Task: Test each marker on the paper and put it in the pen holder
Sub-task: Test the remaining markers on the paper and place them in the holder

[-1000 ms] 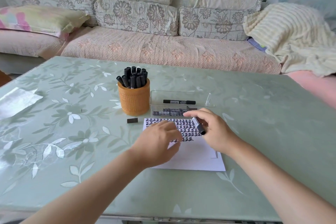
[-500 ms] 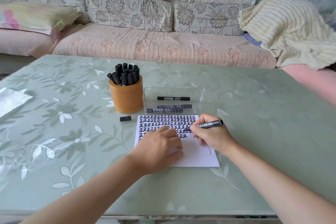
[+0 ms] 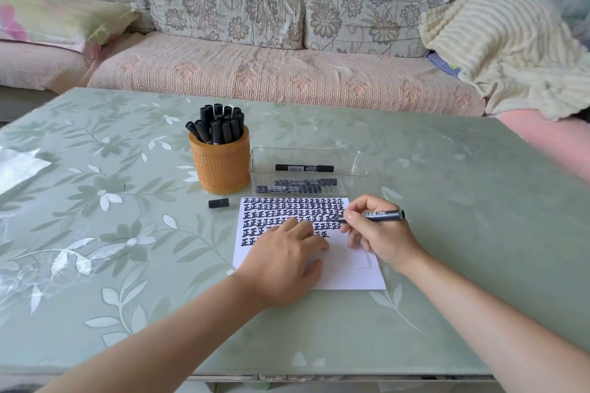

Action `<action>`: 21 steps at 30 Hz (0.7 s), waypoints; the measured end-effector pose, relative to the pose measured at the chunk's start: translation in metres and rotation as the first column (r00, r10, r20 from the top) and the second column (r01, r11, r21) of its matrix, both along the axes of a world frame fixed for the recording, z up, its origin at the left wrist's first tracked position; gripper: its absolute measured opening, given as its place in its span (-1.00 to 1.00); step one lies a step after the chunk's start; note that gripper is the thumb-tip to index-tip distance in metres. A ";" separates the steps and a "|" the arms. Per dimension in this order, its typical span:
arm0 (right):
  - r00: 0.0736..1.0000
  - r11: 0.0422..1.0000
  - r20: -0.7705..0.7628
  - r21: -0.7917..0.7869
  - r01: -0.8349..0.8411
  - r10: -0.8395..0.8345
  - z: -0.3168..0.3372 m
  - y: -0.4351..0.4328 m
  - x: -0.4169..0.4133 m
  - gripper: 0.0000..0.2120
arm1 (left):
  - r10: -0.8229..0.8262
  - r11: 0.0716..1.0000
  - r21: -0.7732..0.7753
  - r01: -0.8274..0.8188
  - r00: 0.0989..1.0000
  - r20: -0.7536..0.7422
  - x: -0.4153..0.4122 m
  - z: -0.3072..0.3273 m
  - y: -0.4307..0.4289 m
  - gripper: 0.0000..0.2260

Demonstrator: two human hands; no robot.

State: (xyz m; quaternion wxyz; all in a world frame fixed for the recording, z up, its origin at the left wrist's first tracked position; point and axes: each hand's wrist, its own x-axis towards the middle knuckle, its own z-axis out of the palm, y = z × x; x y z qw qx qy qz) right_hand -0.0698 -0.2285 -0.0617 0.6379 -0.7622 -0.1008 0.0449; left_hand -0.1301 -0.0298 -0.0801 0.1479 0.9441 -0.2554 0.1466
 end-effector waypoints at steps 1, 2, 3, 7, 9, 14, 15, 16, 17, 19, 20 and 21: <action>1.000 1.000 0.000 -0.012 0.007 -0.007 0.000 0.000 0.000 -0.87 | 0.001 1.000 0.000 -0.001 1.000 -0.004 0.000 0.000 0.000 -0.79; 1.000 1.000 0.000 -0.027 0.015 -0.015 -0.001 0.001 0.001 -0.85 | 0.004 1.000 0.005 -0.004 1.000 -0.005 0.000 -0.001 0.000 -0.78; 1.000 0.999 0.005 -0.043 0.016 -0.016 -0.003 0.001 0.002 -0.82 | 0.006 1.000 0.013 -0.006 1.000 -0.004 0.000 -0.001 0.000 -0.76; 0.999 0.989 0.045 -0.146 0.021 -0.015 -0.011 -0.001 0.006 -0.70 | 0.010 1.000 0.016 -0.010 1.000 -0.012 0.000 -0.002 0.000 -0.74; 0.997 0.984 0.076 -0.179 0.023 -0.010 -0.012 -0.001 0.007 -0.69 | 0.014 1.000 0.019 -0.013 1.000 -0.012 0.000 -0.001 0.000 -0.74; 0.993 0.978 0.113 -0.209 0.013 0.010 -0.012 0.001 0.004 -0.78 | 0.012 1.000 0.024 -0.012 1.000 -0.004 -0.001 -0.001 0.000 -0.76; 0.993 0.977 0.115 -0.214 0.012 0.013 -0.012 0.001 0.003 -0.76 | 0.012 1.000 0.024 -0.012 1.000 -0.005 -0.001 0.000 0.000 -0.76; 0.994 0.975 0.111 -0.223 0.008 0.017 -0.011 0.001 0.002 -0.75 | 0.013 1.000 0.024 -0.013 1.000 -0.005 -0.001 0.000 -0.001 -0.76; 0.995 0.972 0.102 -0.234 0.003 0.021 -0.011 0.001 0.001 -0.75 | 0.015 1.000 0.025 -0.015 1.000 -0.004 -0.001 0.000 -0.001 -0.76; 0.995 0.966 0.091 -0.257 -0.005 0.029 -0.010 0.001 -0.001 -0.78 | 0.018 0.999 0.029 -0.018 1.000 -0.001 -0.002 0.001 -0.001 -0.77; 0.995 0.964 0.094 -0.268 -0.005 0.032 -0.009 0.002 -0.001 -0.78 | 0.018 0.999 0.030 -0.018 1.000 0.000 -0.002 0.001 -0.001 -0.77; 0.994 0.961 0.100 -0.275 -0.004 0.033 -0.008 0.002 -0.002 -0.78 | 0.018 0.999 0.028 -0.018 1.000 0.000 -0.002 0.001 -0.001 -0.77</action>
